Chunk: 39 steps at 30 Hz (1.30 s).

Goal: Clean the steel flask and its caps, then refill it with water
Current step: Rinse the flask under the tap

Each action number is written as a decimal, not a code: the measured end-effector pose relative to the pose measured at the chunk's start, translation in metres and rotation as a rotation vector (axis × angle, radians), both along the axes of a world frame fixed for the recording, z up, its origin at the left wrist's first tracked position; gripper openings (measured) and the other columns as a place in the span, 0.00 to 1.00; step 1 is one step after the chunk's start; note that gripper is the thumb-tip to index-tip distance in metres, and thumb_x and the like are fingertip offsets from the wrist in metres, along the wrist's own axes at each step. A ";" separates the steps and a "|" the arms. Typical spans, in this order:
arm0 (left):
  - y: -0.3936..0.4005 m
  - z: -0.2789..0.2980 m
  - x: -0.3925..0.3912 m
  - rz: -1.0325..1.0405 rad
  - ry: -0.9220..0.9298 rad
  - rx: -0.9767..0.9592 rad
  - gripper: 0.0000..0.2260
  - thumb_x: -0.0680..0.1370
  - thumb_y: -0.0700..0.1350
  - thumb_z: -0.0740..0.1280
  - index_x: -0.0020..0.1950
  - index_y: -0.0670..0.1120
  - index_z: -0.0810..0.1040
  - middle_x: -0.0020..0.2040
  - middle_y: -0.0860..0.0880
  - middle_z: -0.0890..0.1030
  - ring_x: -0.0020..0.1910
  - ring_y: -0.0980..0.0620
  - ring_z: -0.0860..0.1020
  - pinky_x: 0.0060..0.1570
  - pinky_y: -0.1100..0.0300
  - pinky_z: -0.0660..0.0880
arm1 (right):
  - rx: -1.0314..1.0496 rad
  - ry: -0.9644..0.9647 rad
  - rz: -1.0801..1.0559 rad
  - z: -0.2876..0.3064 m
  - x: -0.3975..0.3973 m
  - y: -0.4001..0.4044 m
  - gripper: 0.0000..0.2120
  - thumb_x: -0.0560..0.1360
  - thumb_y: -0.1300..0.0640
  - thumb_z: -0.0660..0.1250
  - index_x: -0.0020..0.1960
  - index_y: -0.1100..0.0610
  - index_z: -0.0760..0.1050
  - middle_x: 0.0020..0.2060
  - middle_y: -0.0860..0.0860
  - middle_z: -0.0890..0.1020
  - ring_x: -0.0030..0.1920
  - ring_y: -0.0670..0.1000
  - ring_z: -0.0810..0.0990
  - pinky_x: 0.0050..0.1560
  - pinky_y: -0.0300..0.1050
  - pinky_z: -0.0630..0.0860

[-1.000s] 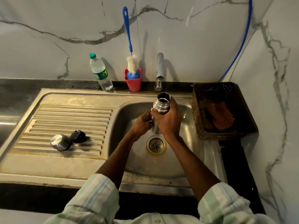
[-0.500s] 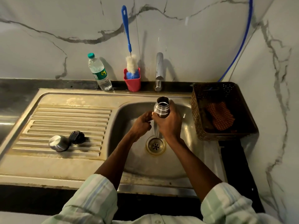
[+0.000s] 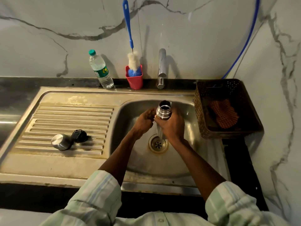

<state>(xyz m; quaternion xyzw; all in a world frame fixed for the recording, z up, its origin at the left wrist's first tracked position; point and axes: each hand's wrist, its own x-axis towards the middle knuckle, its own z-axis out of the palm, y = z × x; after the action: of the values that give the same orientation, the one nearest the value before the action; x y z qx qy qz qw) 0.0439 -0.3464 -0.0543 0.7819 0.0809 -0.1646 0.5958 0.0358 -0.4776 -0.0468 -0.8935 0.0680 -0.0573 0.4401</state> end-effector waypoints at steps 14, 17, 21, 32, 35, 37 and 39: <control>0.003 0.002 0.000 0.002 -0.006 0.027 0.34 0.69 0.23 0.56 0.70 0.49 0.73 0.60 0.50 0.81 0.55 0.56 0.78 0.49 0.63 0.74 | 0.015 -0.032 0.012 0.001 -0.003 0.003 0.31 0.64 0.47 0.78 0.63 0.56 0.73 0.56 0.53 0.81 0.58 0.53 0.77 0.56 0.49 0.77; -0.001 0.000 -0.001 -0.012 -0.018 0.052 0.31 0.71 0.24 0.57 0.69 0.48 0.74 0.57 0.51 0.81 0.49 0.59 0.77 0.46 0.65 0.74 | -0.049 0.041 0.043 0.004 -0.002 0.003 0.31 0.64 0.47 0.78 0.63 0.55 0.74 0.55 0.52 0.81 0.57 0.53 0.78 0.55 0.51 0.77; 0.000 -0.002 -0.002 0.040 -0.012 0.037 0.26 0.73 0.25 0.57 0.62 0.48 0.78 0.48 0.53 0.81 0.41 0.60 0.77 0.38 0.66 0.73 | 0.018 -0.064 -0.005 0.002 -0.005 0.003 0.35 0.62 0.46 0.79 0.65 0.54 0.72 0.57 0.52 0.80 0.59 0.52 0.76 0.56 0.47 0.75; -0.002 0.002 -0.001 -0.001 -0.030 0.021 0.30 0.72 0.24 0.56 0.68 0.48 0.75 0.56 0.51 0.82 0.56 0.51 0.80 0.54 0.52 0.77 | -0.070 0.043 0.054 0.000 -0.006 0.001 0.30 0.64 0.48 0.78 0.62 0.55 0.74 0.55 0.53 0.81 0.57 0.54 0.77 0.54 0.49 0.75; -0.001 0.004 -0.001 -0.010 -0.026 0.048 0.30 0.72 0.24 0.56 0.68 0.47 0.75 0.53 0.54 0.81 0.59 0.49 0.77 0.60 0.44 0.74 | 0.010 -0.078 -0.016 0.002 -0.006 0.001 0.32 0.65 0.49 0.78 0.64 0.58 0.73 0.57 0.55 0.79 0.60 0.53 0.75 0.55 0.47 0.74; -0.002 0.002 -0.002 -0.022 -0.034 0.046 0.31 0.71 0.23 0.55 0.69 0.47 0.75 0.54 0.52 0.81 0.60 0.47 0.78 0.58 0.47 0.76 | -0.044 0.035 0.032 -0.001 -0.005 0.001 0.33 0.65 0.47 0.78 0.66 0.56 0.72 0.58 0.55 0.79 0.60 0.54 0.76 0.53 0.45 0.74; -0.001 -0.002 -0.002 -0.040 -0.034 0.052 0.32 0.71 0.23 0.56 0.69 0.46 0.75 0.53 0.51 0.81 0.54 0.52 0.80 0.50 0.57 0.76 | -0.073 0.078 0.063 -0.007 -0.007 0.002 0.31 0.66 0.47 0.78 0.65 0.55 0.73 0.56 0.52 0.79 0.58 0.53 0.77 0.50 0.42 0.72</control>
<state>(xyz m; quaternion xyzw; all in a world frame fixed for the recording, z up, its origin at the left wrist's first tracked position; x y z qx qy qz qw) 0.0420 -0.3474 -0.0559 0.8014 0.0591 -0.1610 0.5730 0.0292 -0.4758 -0.0535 -0.9122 0.0547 -0.0108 0.4059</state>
